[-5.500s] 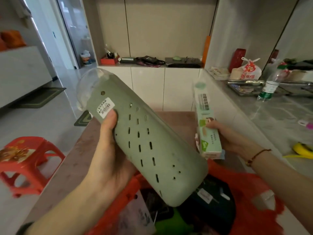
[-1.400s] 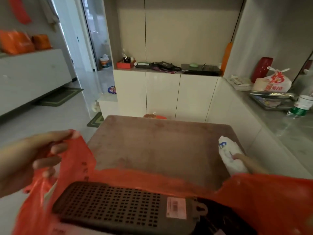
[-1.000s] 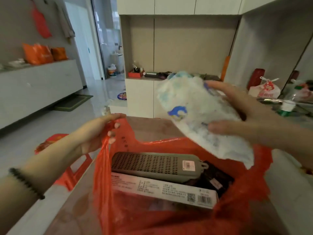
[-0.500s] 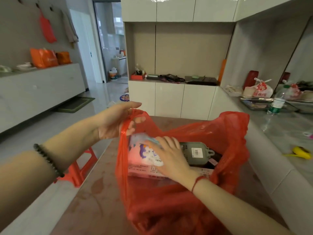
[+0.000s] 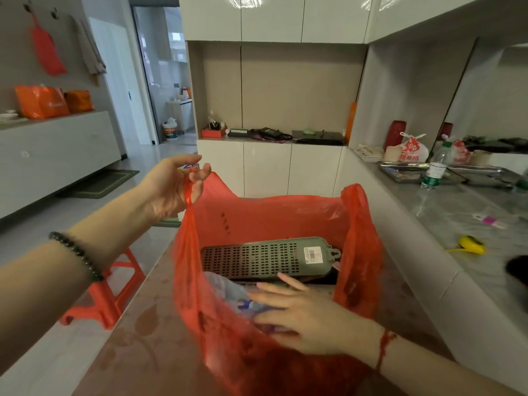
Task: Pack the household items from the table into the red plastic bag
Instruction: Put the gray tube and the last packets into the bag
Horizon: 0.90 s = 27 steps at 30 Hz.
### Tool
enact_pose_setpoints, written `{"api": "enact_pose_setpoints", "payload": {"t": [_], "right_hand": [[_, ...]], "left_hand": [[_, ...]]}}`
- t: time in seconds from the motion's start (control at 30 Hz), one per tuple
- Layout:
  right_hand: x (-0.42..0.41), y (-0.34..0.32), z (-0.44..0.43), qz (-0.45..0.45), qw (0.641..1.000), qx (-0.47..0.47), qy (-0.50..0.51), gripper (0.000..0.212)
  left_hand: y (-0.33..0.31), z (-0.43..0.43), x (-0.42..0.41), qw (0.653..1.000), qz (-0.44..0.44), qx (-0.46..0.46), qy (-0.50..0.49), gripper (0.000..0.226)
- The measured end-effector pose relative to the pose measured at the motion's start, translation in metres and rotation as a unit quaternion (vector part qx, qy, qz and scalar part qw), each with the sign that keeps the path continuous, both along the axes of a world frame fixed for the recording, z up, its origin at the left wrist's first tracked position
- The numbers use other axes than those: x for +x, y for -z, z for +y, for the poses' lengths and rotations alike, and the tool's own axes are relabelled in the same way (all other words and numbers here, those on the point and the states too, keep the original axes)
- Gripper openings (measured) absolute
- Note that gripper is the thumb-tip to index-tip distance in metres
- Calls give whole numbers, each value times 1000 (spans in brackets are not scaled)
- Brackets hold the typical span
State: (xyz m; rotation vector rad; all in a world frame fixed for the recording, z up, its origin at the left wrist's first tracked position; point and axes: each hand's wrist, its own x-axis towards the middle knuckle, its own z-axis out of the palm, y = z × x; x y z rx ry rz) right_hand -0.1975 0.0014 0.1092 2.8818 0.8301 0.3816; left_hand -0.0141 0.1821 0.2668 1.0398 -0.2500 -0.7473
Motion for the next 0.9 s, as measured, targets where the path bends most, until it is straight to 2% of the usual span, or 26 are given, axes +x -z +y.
{"api": "enact_pose_setpoints", "payload": {"t": [0.07, 0.1, 0.13, 0.17, 0.2, 0.23, 0.3, 0.37, 0.4, 0.43, 0.47, 0.5, 0.57, 0.67, 0.7, 0.77, 0.83, 0.87, 0.9], "right_hand": [[-6, -19, -20, -136, 984, 37, 111, 35], [-7, -33, -31, -200, 951, 72, 223, 52], [-6, -47, -49, -219, 901, 111, 357, 74], [-6, -61, -64, -178, 847, 157, 476, 90], [-4, -72, -79, -112, 801, 211, 549, 97], [-2, -78, -93, -52, 766, 271, 580, 94], [1, -85, -113, 33, 710, 417, 567, 59], [5, -94, -123, 65, 618, 603, 501, 25], [6, -101, -126, 73, 554, 695, 453, 17], [7, -111, -128, 81, 493, 769, 399, 20], [7, -124, -130, 91, 455, 809, 362, 25], [7, -137, -130, 97, 449, 820, 342, 28], [7, -162, -125, 121, 494, 786, 352, 28], [9, -190, -117, 132, 548, 726, 394, 30], [10, -199, -118, 128, 554, 718, 402, 30], [9, -216, -117, 120, 558, 704, 423, 28], [10, -232, -120, 118, 547, 692, 456, 23], [7, -238, -121, 116, 556, 678, 466, 23], [8, -242, -123, 139, 549, 690, 450, 24]], "left_hand": [[-1, -2, 0, 1000, 0, -2, 0, 27], [-1, -3, 0, 1000, 1, -2, 0, 32], [-1, -5, 0, 1000, 2, -1, -1, 34], [-2, -6, 0, 1000, 0, 0, -2, 30], [-2, -8, 0, 1000, -2, 2, -4, 23], [-3, -10, -1, 1000, -4, 7, -5, 19], [-4, -13, -1, 1000, -12, 21, -8, 18], [-6, -11, -1, 999, -18, 39, -9, 16], [-6, -9, -1, 999, -20, 47, -9, 15], [-6, -6, 1, 998, -21, 53, -8, 14], [-7, -3, 2, 998, -20, 57, -10, 14], [-8, -1, 2, 998, -21, 61, -14, 13], [-15, 6, 2, 998, -16, 56, -33, 17], [-31, 10, 2, 998, -2, 33, -49, 69], [-37, 9, 3, 998, -7, 29, -58, 70], [-47, 4, 2, 996, -12, 26, -79, 51], [-55, -3, 3, 995, -9, 26, -96, 33], [-59, -7, 6, 995, -12, 24, -101, 32], [-63, -11, 8, 994, -15, 23, -107, 33]]}}
